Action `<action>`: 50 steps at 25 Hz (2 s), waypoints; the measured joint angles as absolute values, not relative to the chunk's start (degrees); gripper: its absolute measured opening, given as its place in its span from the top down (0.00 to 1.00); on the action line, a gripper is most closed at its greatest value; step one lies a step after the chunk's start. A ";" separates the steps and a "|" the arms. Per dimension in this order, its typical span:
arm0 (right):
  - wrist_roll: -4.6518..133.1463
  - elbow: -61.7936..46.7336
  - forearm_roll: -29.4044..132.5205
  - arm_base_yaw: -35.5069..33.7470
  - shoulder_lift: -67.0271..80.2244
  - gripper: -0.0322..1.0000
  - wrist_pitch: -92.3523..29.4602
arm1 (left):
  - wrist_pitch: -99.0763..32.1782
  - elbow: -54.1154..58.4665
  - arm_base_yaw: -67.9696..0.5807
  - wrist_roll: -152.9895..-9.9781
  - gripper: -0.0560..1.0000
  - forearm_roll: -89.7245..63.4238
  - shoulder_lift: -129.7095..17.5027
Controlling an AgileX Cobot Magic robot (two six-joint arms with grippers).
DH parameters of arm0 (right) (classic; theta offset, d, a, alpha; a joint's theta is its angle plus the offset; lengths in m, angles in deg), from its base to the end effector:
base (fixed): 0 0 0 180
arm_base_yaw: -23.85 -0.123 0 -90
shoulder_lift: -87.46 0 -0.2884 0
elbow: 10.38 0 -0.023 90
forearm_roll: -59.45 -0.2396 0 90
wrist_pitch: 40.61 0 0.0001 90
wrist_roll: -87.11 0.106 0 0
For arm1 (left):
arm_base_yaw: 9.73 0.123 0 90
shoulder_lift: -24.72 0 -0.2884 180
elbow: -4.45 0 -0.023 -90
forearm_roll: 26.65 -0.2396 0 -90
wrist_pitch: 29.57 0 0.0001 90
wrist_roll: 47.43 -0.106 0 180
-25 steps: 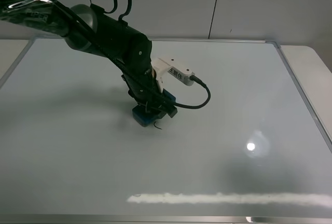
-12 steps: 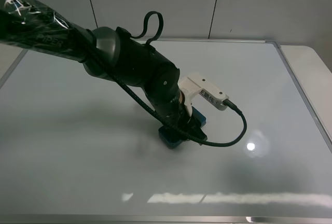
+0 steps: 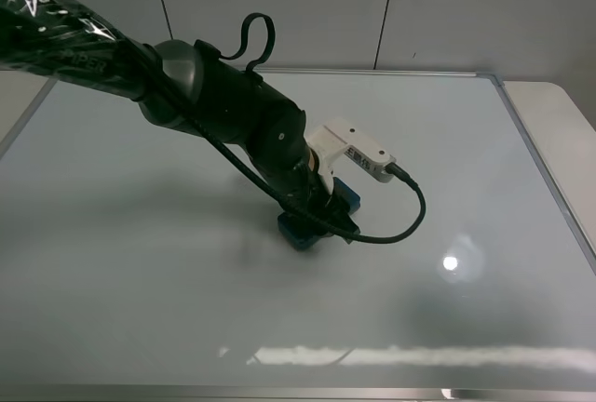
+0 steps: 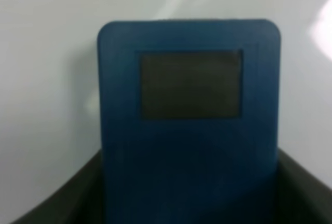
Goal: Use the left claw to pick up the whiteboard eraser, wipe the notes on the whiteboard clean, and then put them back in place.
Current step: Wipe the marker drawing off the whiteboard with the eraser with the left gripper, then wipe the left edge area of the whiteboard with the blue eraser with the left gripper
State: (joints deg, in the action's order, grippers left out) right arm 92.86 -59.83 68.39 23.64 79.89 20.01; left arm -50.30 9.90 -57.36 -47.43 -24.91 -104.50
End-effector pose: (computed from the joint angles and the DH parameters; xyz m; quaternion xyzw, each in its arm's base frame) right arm -0.0041 -0.0144 0.2624 0.0437 0.8518 -0.0510 0.5195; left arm 0.2775 -0.3059 0.0979 0.3828 0.8989 -0.0936 0.1915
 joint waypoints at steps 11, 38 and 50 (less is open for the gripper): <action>92.86 -59.83 68.39 23.64 79.89 0.01 20.01 | -45.98 14.32 -46.49 -47.43 0.43 -28.91 -102.71; 92.86 -59.83 68.39 23.64 79.89 0.01 20.01 | -70.30 22.31 -14.54 -43.45 0.43 -37.93 -80.34; 92.86 -59.83 68.39 23.64 79.89 0.01 20.01 | -58.56 32.37 -15.03 -42.21 0.43 -33.37 -76.18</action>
